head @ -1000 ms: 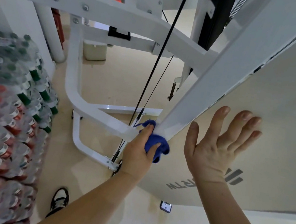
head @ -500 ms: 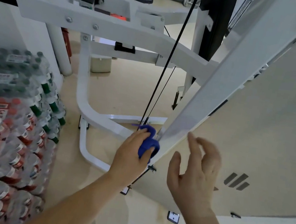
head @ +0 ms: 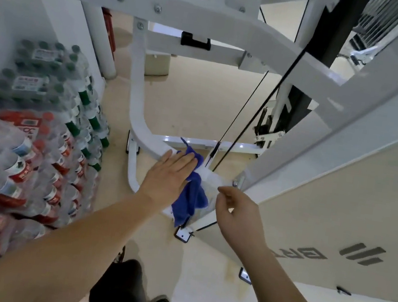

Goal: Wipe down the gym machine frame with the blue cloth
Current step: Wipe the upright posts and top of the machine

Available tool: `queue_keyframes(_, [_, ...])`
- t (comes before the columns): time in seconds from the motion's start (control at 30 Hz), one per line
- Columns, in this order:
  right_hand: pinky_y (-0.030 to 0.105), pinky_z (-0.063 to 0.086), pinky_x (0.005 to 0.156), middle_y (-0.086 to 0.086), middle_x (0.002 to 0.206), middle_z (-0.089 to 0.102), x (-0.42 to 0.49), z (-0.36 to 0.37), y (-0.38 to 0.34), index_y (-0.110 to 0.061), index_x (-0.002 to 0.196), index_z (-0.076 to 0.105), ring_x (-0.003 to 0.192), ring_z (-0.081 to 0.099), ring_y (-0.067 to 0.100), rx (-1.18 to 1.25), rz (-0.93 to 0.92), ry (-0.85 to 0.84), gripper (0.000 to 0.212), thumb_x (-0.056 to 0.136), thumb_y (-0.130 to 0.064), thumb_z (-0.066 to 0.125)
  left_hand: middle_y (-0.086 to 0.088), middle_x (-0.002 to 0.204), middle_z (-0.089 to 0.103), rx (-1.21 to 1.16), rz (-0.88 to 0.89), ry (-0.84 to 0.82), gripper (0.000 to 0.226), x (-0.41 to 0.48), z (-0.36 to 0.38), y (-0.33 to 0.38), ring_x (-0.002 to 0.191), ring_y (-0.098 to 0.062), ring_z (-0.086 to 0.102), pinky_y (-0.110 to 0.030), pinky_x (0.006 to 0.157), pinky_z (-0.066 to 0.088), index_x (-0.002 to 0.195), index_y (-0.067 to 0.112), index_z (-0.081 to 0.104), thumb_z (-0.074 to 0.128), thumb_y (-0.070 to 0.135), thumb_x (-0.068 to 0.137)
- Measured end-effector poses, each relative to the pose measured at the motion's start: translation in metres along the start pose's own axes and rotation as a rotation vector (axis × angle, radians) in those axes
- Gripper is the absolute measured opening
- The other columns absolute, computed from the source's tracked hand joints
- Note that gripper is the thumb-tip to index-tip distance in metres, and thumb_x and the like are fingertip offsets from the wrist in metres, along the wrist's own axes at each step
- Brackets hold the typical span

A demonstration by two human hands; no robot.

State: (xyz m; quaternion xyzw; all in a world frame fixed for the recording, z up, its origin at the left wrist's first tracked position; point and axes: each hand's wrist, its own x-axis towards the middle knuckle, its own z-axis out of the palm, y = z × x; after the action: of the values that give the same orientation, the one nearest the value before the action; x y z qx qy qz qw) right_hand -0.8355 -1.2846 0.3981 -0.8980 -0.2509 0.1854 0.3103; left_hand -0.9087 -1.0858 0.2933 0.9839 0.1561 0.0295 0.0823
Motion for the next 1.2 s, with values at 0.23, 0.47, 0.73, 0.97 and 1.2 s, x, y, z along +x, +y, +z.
queue_keyframes(0.23, [0.034,0.052,0.099,-0.01,0.125,0.065,0.046,0.056,-0.03,-0.024,0.129,0.064,0.11,0.061,0.005,0.07,0.041,0.033,0.031,0.101,-0.023,0.051,-0.009,0.149,0.052,-0.004,-0.044,-0.028,0.059,0.008,-0.017,-0.045,0.141,-0.035,0.043,-0.045,0.123,0.017,0.146,0.01,0.05,0.052,0.04,0.096])
queue_keyframes(0.47, [0.021,0.043,0.097,-0.011,0.124,0.063,0.116,0.095,-0.081,-0.025,0.128,0.064,0.114,0.059,0.007,-0.048,0.003,-0.015,0.029,0.103,-0.023,0.049,0.003,0.155,0.045,0.004,0.251,-0.161,0.055,0.024,-0.024,-0.126,0.145,-0.02,0.038,-0.046,0.123,0.021,0.151,0.021,0.042,0.031,0.046,0.103])
queue_keyframes(0.73, [0.031,0.047,0.097,-0.006,0.124,0.066,0.143,0.142,-0.111,-0.024,0.131,0.065,0.116,0.059,0.016,-0.289,-0.002,-0.192,0.038,0.102,-0.044,0.05,-0.007,0.164,0.032,0.006,-0.103,-0.156,0.064,0.054,-0.043,-0.214,0.153,-0.025,0.025,-0.041,0.124,0.012,0.156,0.011,0.024,0.021,0.035,0.097])
queue_keyframes(0.97, [0.023,0.047,0.091,-0.013,0.125,0.061,0.192,0.145,-0.138,-0.029,0.133,0.061,0.107,0.058,0.004,-0.198,-0.027,-0.207,0.036,0.1,-0.042,0.053,-0.007,0.168,0.015,-0.125,-0.08,-0.131,0.065,0.064,-0.044,-0.218,0.156,-0.025,0.016,-0.04,0.126,0.009,0.159,0.008,0.02,0.018,0.042,0.103])
queue_keyframes(1.2, [0.025,0.047,0.093,-0.009,0.135,0.061,0.243,0.149,-0.183,-0.026,0.138,0.057,0.109,0.059,0.006,0.071,-0.03,-0.175,0.04,0.098,-0.029,0.06,0.0,0.171,-0.002,-0.21,-0.208,-0.155,0.062,0.149,-0.067,-0.261,0.157,-0.02,-0.004,-0.035,0.128,0.002,0.162,0.016,0.006,0.028,0.036,0.108])
